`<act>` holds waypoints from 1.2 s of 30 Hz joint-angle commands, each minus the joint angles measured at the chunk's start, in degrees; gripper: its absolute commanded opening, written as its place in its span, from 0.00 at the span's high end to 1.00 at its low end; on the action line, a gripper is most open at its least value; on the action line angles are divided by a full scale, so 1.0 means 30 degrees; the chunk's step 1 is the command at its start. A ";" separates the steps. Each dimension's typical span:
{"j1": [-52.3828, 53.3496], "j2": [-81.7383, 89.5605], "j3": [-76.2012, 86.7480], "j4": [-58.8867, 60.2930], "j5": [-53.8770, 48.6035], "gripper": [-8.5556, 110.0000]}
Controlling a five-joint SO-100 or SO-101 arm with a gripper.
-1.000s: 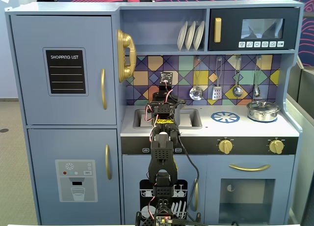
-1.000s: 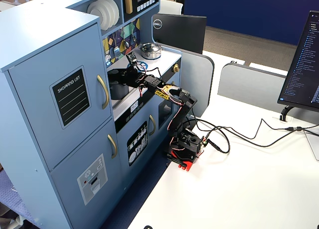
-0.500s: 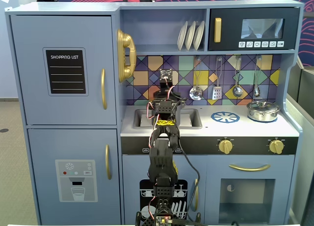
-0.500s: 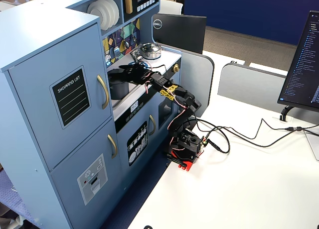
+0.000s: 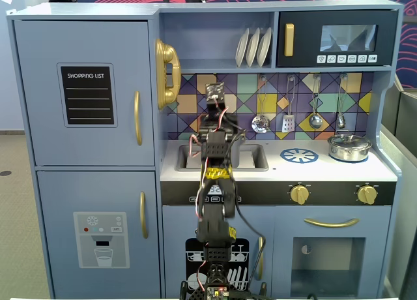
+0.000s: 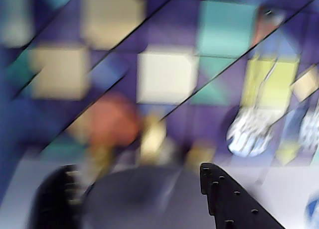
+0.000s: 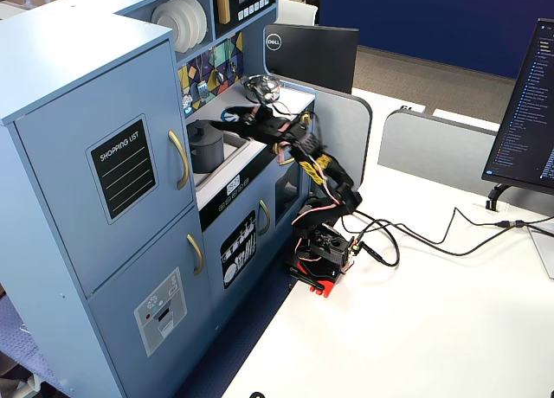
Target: Pick up the lid from the counter and put it on the gray recipient
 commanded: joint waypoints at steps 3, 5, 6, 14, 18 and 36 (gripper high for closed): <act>0.0352 0.6123 0.3721 0.6621 0.1904 0.93; 0.0381 0.7236 0.5508 0.8438 0.2578 0.93; 0.0439 0.7705 0.6563 0.8848 0.3252 0.93; -0.0176 1.2568 1.7139 0.7998 0.5566 0.93; -0.0615 1.2568 2.0830 0.6738 0.7441 0.93; -0.0234 1.2598 2.4141 1.5205 0.1055 0.84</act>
